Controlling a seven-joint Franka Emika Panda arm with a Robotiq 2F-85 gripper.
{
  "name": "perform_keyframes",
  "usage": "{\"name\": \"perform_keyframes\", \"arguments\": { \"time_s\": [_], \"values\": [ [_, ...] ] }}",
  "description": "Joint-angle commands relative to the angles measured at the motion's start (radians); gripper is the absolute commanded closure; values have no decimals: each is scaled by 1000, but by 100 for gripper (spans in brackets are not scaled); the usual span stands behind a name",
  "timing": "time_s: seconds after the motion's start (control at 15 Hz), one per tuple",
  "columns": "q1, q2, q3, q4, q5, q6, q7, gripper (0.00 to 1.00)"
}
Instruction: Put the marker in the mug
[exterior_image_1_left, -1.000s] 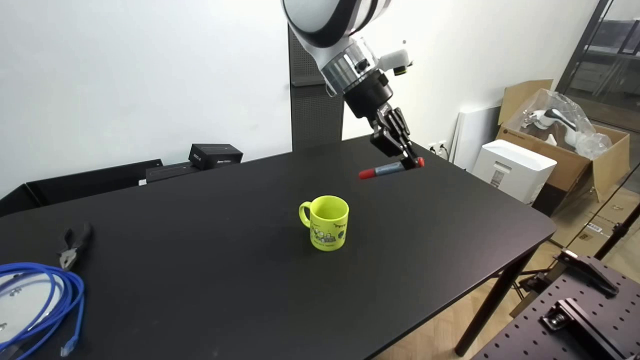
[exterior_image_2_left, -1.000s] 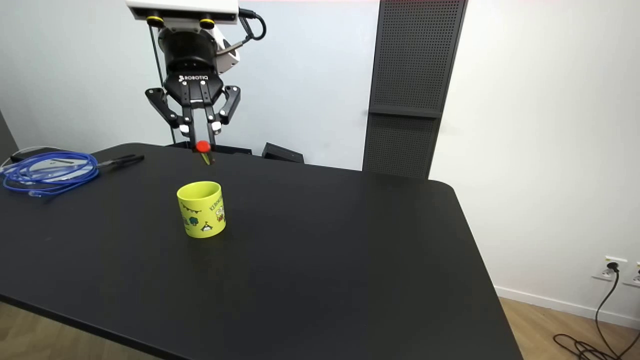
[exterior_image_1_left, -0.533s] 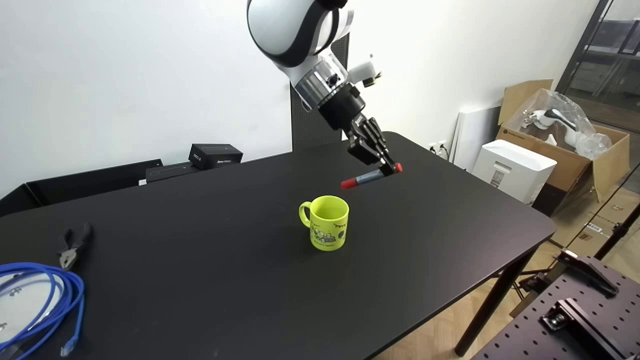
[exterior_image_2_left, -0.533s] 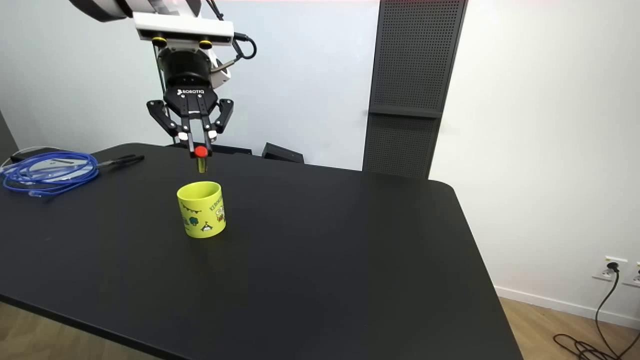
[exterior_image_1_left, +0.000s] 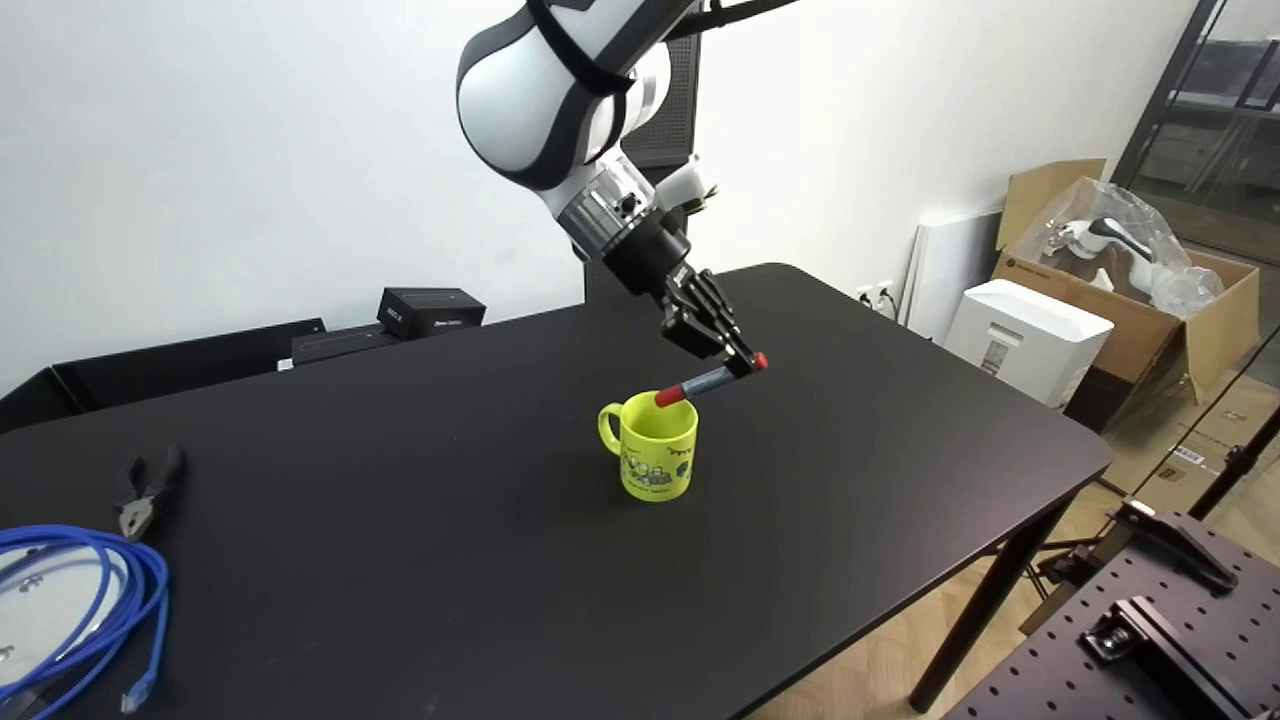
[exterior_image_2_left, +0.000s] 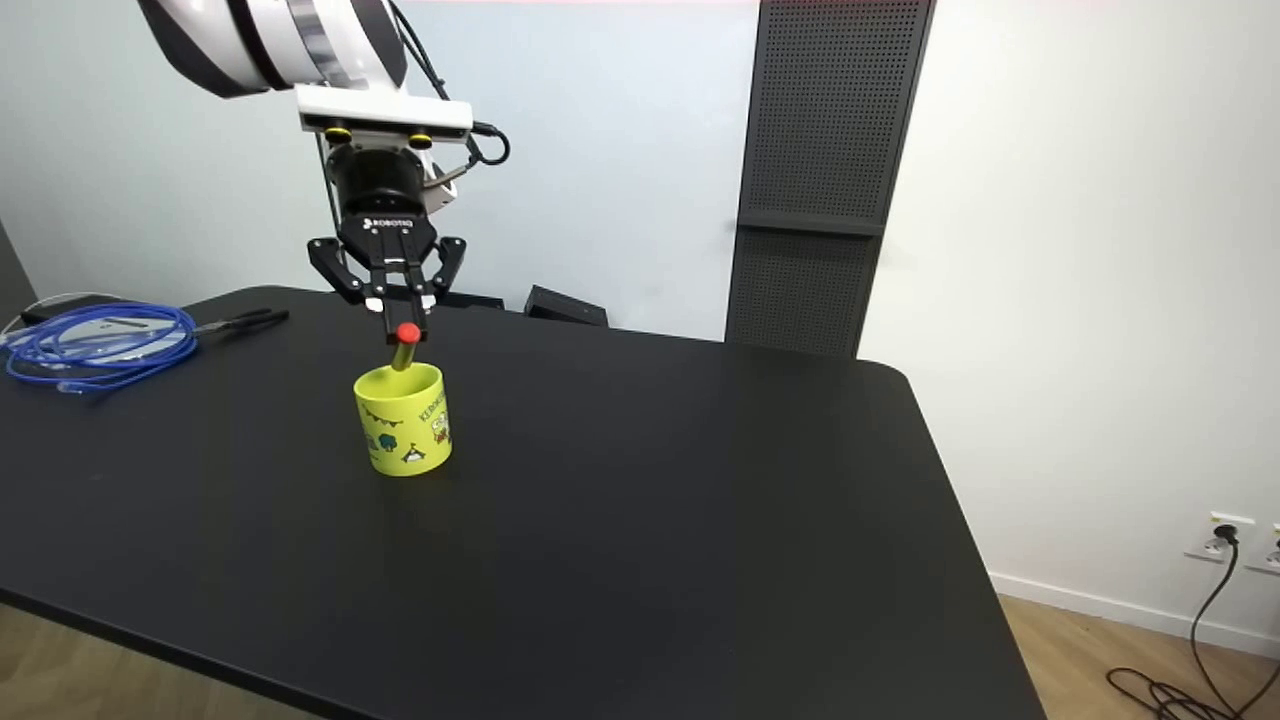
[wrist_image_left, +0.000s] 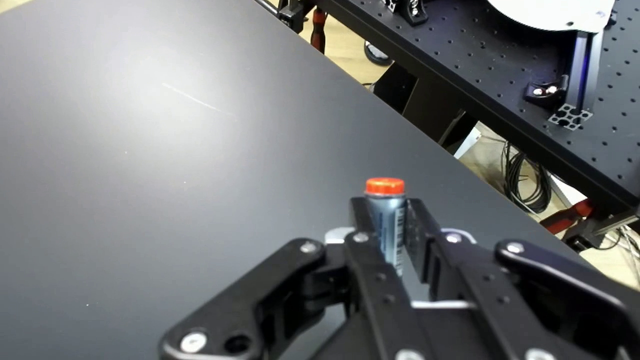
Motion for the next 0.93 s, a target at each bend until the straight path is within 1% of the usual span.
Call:
{"name": "perform_keyframes", "arguments": {
  "time_s": [0.0, 0.4, 0.47, 0.53, 0.87],
  "values": [
    [11, 64, 2, 90, -28, -46, -17, 95],
    [27, 137, 2, 172, -51, -77, -34, 95],
    [31, 147, 2, 184, -55, -81, -32, 61],
    [34, 156, 2, 195, -55, -84, -32, 53],
    [43, 177, 8, 224, -58, -78, -43, 20]
  ]
}}
